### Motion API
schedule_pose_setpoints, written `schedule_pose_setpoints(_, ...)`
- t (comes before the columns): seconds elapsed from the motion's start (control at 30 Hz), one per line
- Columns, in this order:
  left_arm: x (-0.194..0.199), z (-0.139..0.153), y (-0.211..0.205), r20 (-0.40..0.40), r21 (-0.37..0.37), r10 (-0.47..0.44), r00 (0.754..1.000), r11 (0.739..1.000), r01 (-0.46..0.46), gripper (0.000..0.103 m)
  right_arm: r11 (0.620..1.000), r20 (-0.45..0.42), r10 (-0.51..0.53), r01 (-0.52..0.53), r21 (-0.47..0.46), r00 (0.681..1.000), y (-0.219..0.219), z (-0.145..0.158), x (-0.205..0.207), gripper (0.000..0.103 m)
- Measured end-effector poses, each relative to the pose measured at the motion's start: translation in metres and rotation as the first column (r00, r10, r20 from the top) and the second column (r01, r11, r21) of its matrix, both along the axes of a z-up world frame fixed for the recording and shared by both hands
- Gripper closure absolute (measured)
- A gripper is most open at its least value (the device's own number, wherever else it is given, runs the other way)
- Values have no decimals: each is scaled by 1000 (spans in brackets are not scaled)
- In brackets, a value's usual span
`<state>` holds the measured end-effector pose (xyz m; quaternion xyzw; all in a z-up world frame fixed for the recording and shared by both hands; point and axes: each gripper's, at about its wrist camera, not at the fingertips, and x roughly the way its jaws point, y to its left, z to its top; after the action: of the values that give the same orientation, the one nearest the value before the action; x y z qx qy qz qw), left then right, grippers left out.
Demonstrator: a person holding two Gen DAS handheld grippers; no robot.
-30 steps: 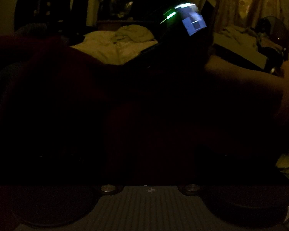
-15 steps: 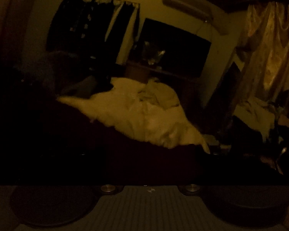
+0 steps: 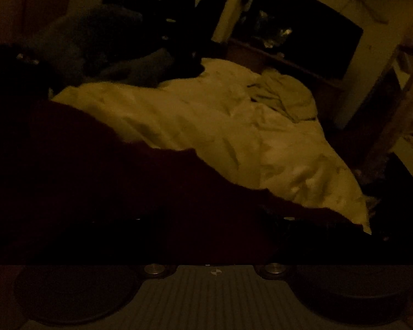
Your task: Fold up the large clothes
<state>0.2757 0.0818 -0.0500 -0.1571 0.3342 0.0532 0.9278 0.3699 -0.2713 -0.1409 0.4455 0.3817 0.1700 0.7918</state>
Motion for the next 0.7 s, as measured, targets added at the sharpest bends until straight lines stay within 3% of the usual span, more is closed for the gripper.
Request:
schedule_pose_setpoints(0.03, 0, -2, -2, -5, 25, -3, 1000, 1000, 3, 0, 998, -20, -16, 14, -65, 1000, 1, -2, -4, 66)
schedule_pose_setpoints(0.1, 6, -10, -7, -27, 86, 8, 1000, 996, -6, 0, 992, -36, -19, 14, -123, 999, 3, -9, -4, 70)
schedule_pose_setpoints(0.2, 17, -23, -22, -84, 200, -5, 996, 979, 22, 0, 979, -24, 6, -11, -203, 1000, 13, -8, -6, 70)
schedule_pose_setpoints(0.3, 12, -19, -35, -81, 229, -48, 996, 971, 65, 0, 964, 12, 27, -23, -264, 1000, 21, -2, -12, 62)
schedule_pose_setpoints(0.37, -1, -6, -31, -47, 170, -68, 997, 983, 75, 0, 967, 37, 46, -35, -254, 998, 21, -2, -14, 49)
schedule_pose_setpoints(0.47, -29, 21, -15, 46, 16, -81, 996, 997, 81, 0, 973, 57, 65, -51, -225, 996, 19, -3, -13, 42)
schedule_pose_setpoints(0.57, -63, 49, 7, 163, -155, -79, 984, 982, 104, 0, 975, 66, 76, -60, -216, 995, 19, -3, -12, 36)
schedule_pose_setpoints(0.63, -93, 68, 22, 211, -185, 0, 977, 982, 40, 0, 973, 76, 87, -69, -220, 993, 20, -2, -12, 32)
schedule_pose_setpoints(0.7, -127, 84, 38, 269, -169, 94, 959, 984, -50, 0, 970, 85, 96, -74, -232, 992, 22, 0, -13, 31)
